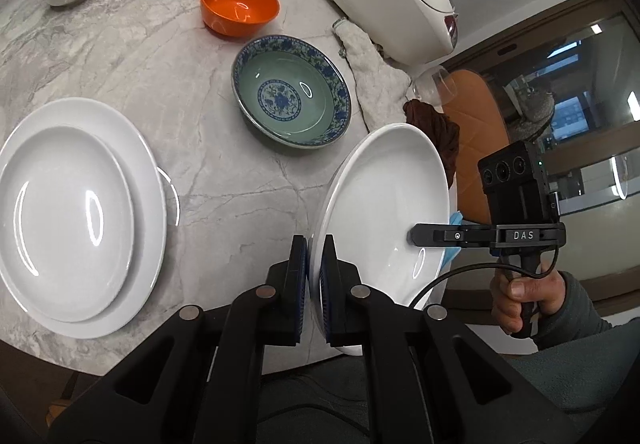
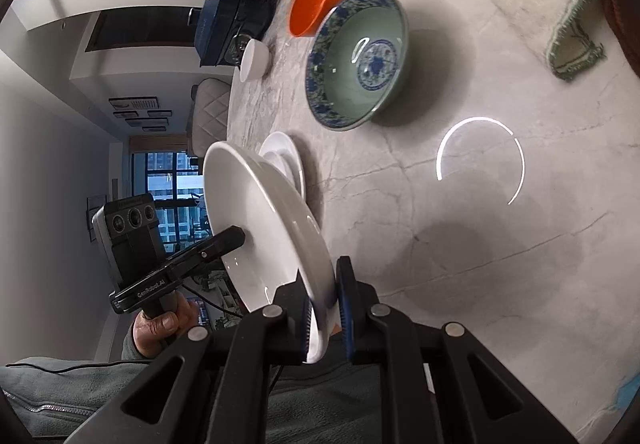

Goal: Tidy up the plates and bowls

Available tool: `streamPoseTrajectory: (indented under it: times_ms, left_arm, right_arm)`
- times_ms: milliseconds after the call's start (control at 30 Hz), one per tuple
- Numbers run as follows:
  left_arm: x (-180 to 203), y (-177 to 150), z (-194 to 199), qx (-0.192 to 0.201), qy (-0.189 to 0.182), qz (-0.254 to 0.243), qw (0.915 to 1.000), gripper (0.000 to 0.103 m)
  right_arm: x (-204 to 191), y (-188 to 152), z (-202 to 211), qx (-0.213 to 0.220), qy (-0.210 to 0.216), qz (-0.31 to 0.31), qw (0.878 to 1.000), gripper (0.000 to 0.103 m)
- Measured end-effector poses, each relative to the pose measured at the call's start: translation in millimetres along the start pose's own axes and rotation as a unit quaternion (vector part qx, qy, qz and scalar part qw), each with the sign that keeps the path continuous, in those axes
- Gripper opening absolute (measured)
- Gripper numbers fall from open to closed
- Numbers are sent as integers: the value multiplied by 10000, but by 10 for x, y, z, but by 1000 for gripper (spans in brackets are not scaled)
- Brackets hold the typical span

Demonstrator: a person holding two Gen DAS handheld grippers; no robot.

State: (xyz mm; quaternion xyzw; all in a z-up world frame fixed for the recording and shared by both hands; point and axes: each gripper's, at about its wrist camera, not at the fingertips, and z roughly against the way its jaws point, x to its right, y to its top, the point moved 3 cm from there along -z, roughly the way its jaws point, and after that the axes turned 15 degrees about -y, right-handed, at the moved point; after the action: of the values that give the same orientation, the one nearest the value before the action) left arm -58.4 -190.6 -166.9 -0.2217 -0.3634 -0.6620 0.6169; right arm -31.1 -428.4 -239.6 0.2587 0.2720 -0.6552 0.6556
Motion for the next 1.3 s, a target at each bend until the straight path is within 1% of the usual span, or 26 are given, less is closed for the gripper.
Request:
streamPoseTrajectory:
  times_ms: [100, 200, 367, 567, 667, 833, 967, 1133, 1300]
  left_arm:
    - [-40, -22, 326, 191, 31, 27, 9998, 5]
    - [-116, -36, 621, 381, 73, 76, 9992, 5]
    - [-397, -42, 1111, 516, 106, 105, 9986, 5]
    - [-969, -15, 1567, 592, 218, 224, 9978, 5]
    - [-1310, 9, 1695, 539, 273, 273, 9978, 5]
    - [-1837, 29, 1702, 285, 429, 346, 9981, 7]
    - [-2160, 19, 1624, 118, 411, 437, 9981, 7]
    - [-2385, 29, 1513, -91, 512, 372, 9980, 9]
    - [-2570, 26, 1397, -334, 568, 344, 9972, 10]
  right_arm:
    - [-268, 39, -29, -79, 47, 223, 9997, 16]
    - [-518, 108, -144, -131, 69, 437, 9989, 16]
    - [-926, 227, -409, -160, 109, 667, 9976, 16]
    - [-1341, 361, -898, -298, 8, 830, 9961, 16]
    - [-1407, 389, -1122, -359, -22, 819, 9960, 16]
    - [-1515, 482, -1583, -491, -183, 733, 9959, 16]
    - [-1490, 497, -1860, -600, -345, 567, 9960, 16]
    - [-1440, 517, -2074, -569, -583, 346, 9961, 16]
    - [-1408, 560, -2188, -504, -808, 189, 9953, 16]
